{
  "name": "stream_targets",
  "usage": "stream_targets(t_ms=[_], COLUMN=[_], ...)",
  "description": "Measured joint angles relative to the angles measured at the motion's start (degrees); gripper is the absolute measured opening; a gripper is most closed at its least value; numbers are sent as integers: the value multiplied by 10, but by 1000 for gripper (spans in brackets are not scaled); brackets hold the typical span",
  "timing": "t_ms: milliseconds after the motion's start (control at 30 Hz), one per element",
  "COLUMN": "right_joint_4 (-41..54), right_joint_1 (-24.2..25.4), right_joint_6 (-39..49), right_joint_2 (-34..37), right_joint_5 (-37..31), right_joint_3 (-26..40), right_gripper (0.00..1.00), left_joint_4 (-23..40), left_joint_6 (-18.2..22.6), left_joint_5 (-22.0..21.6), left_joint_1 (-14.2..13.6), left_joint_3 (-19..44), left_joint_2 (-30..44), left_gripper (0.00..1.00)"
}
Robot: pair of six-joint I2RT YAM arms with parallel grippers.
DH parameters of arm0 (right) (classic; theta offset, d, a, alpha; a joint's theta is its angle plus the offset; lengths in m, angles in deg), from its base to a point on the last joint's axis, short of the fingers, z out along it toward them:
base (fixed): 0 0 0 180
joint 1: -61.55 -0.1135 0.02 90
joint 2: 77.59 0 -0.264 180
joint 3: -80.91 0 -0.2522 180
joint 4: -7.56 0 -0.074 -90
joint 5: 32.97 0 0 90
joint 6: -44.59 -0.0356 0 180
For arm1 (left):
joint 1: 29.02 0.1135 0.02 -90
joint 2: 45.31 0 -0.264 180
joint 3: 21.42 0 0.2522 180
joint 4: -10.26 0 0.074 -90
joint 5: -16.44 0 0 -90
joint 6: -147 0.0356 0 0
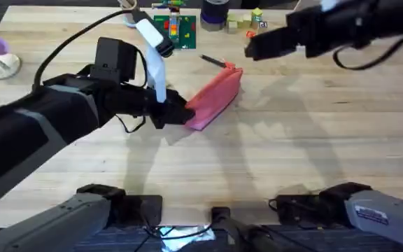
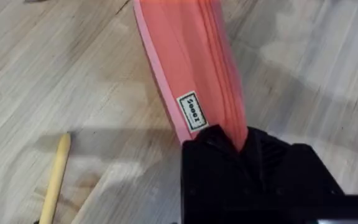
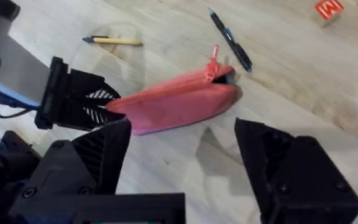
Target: Unzip the bag, pick up the pens from the table one at a time and place them inside, then zip the bag closed.
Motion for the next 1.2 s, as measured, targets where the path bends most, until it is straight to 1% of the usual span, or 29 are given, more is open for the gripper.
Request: stream_targets(t_ms=[200, 733, 1000, 1100, 1133, 1200], right_joint_4=[-24, -30, -32, -42, -49, -60], right_joint_1=[-16, -17, -17, -17, -17, -18], right_joint_6=[18, 21, 21, 22, 21, 21], right_joint_2=[36, 51, 118, 143, 163, 175], right_joint_5=[1, 0, 0, 1, 0, 0], right_joint_3=[28, 28, 28, 28, 28, 28], right_gripper=[995, 995, 996, 996, 996, 996], left_joint_4=[0, 0, 0, 0, 0, 0], left_joint_6=[0, 0, 0, 0, 0, 0], left_joint_5=[0, 0, 0, 0, 0, 0], left_joint_1=[0, 0, 0, 0, 0, 0], left_joint_3=[0, 0, 0, 0, 0, 0], left_joint_2=[0, 0, 0, 0, 0, 0], left_gripper=[43, 43, 43, 43, 43, 43])
